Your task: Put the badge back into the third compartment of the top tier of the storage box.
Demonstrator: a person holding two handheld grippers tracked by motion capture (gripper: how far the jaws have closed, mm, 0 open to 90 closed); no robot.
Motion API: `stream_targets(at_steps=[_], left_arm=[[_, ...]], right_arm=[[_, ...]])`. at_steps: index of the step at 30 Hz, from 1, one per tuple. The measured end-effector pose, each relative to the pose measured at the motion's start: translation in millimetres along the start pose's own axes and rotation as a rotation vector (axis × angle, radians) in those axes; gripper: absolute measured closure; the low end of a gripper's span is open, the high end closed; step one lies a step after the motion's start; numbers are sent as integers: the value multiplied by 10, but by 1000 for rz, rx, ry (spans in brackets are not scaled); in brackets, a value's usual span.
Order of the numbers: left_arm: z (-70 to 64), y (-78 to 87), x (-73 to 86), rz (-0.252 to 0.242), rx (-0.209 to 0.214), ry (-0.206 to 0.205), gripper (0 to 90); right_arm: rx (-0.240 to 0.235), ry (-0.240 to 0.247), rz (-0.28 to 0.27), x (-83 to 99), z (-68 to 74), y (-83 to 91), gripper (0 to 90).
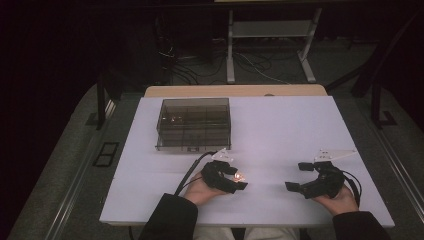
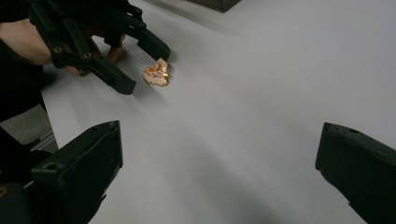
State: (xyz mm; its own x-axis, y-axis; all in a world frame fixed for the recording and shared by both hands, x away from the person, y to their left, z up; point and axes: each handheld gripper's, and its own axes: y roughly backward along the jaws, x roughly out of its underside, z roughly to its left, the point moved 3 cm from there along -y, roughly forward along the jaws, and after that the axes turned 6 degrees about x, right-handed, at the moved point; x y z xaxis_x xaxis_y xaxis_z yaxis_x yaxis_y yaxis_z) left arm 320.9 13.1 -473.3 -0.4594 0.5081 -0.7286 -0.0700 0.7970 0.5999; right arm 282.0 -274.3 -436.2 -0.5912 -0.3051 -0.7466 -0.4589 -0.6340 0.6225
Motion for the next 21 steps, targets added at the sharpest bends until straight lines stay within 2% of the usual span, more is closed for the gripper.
stream_targets(at_steps=[5,11,16,18,21], left_arm=[[11,-12,5,-27,-26,22,498],[3,-23,6,-22,-67,13,668],[-24,-13,4,-46,-63,7,733],[-32,-3,-8,-77,-45,37,778],[-30,2,4,-79,-22,63,793]], right_arm=[[0,3,1,0,-2,-4,1],[0,4,6,0,0,-11,1],[0,-1,9,1,3,-11,1],[1,2,7,1,0,-13,1],[1,0,9,1,-4,-12,1]])
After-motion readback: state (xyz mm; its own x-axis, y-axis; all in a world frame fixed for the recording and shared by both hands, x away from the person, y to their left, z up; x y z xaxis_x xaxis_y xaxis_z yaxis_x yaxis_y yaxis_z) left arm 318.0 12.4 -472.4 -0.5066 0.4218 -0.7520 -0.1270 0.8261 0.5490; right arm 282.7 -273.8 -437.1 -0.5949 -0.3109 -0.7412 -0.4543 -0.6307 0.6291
